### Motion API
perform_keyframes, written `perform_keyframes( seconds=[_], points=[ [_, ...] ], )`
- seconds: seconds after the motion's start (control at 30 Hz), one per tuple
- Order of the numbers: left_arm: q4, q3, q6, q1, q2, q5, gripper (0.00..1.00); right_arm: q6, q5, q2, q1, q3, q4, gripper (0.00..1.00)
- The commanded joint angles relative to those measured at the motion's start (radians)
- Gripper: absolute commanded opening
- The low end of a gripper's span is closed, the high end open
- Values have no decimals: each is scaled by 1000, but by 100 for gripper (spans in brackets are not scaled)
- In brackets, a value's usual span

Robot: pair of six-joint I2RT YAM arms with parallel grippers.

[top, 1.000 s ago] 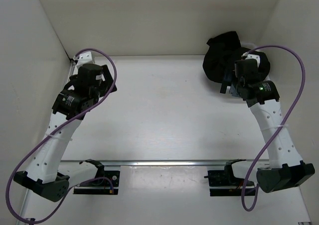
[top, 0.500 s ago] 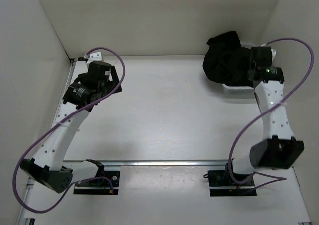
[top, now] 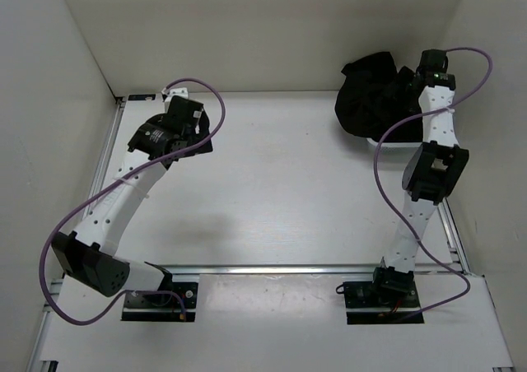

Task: Fold and stack the trousers
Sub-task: Grab the trousers from the pile, then move the trousers to the center of the board

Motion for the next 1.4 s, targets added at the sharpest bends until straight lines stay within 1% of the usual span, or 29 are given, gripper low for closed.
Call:
perform_keyframes(
  seconds=[0.0, 0.07, 0.1, 0.13, 0.17, 0.2, 0.23, 0.33, 0.47, 0.5, 0.6, 0.67, 0.7, 0.73, 0.8, 0.83, 0.87, 0.9, 0.93, 0.97, 1.0, 1.03, 1.07, 1.1, 1.2, 1.23, 1.27, 1.33, 1.37],
  points=[
    [8, 43, 19, -11, 4, -18, 100, 29, -73, 76, -7, 87, -15, 84],
    [8, 53, 30, -11, 15, -18, 100, 29, -64, 85, -7, 100, -4, 72],
    [8, 53, 30, -11, 15, -29, 100, 20, -64, 85, -7, 100, 5, 48],
    [8, 64, 30, -11, 15, -29, 100, 19, -48, 75, -7, 100, 5, 35],
    [8, 75, 30, -11, 15, -29, 100, 10, 3, 46, -7, 109, 5, 22],
    [8, 84, 30, -11, 24, -17, 100, 10, 18, 27, -7, 109, 5, 3],
    [8, 96, 30, -11, 24, -6, 100, 1, 32, 4, -7, 109, 5, 0],
    [8, 139, 39, -11, 24, 32, 100, -19, 42, -104, -7, 139, 5, 0],
    [8, 165, 39, -11, 15, 64, 100, -19, -75, -287, -7, 259, -4, 0],
    [-1, 175, 39, -11, 15, 64, 100, 7, -154, -315, -7, 282, -4, 0],
    [-11, 184, 17, -11, -14, 38, 100, 39, -277, -414, 24, 336, 10, 0],
    [-24, 196, 8, -11, -26, 29, 100, 39, -306, -485, 97, 324, 45, 0],
    [-34, 213, -2, -11, -35, 20, 100, 39, -293, -503, 138, 301, 60, 0],
    [-56, 222, -3, -11, -36, 20, 100, 21, -282, -526, 244, 290, 60, 0],
    [-87, 242, -27, -11, -48, -8, 100, 3, -253, -527, 367, 246, 60, 0],
    [-127, 257, -42, -11, -48, -27, 100, 3, -215, -527, 496, 226, 60, 0],
    [-159, 257, -74, -11, -57, -66, 100, -23, -187, -527, 563, 199, 60, 0],
    [-200, 288, -149, 13, -69, -151, 100, -34, -158, -516, 687, 137, 60, 0],
    [-239, 303, -173, 50, -69, -169, 100, -43, -120, -507, 743, 103, 60, 0],
    [-291, 316, -187, 90, -94, -169, 100, -43, -47, -496, 790, 71, 39, 0],
    [-291, 325, -187, 127, -109, -169, 100, -34, -46, -485, 851, 35, 39, 0],
    [-291, 337, -158, 177, -126, -169, 100, -34, -56, -464, 872, -50, 39, 9],
    [-291, 346, -147, 190, -141, -155, 100, -22, -57, -452, 884, -83, 39, 29],
    [-291, 346, -138, 190, -163, -155, 100, -22, -57, -439, 904, -104, 10, 67],
    [-282, 353, -102, 190, -177, -66, 100, -33, 31, -441, 904, -140, -53, 99],
    [-256, 336, -84, 190, -186, -2, 100, -33, 49, -460, 892, -150, -53, 99],
    [-256, 292, -57, 190, -186, 26, 100, -33, 64, -485, 877, -182, -53, 99],
    [-247, 235, -47, 179, -177, 67, 100, -22, 65, -575, 802, -222, -53, 99],
    [-230, 169, -47, 147, -177, 98, 100, -22, 75, -609, 742, -285, -53, 99]
  ],
)
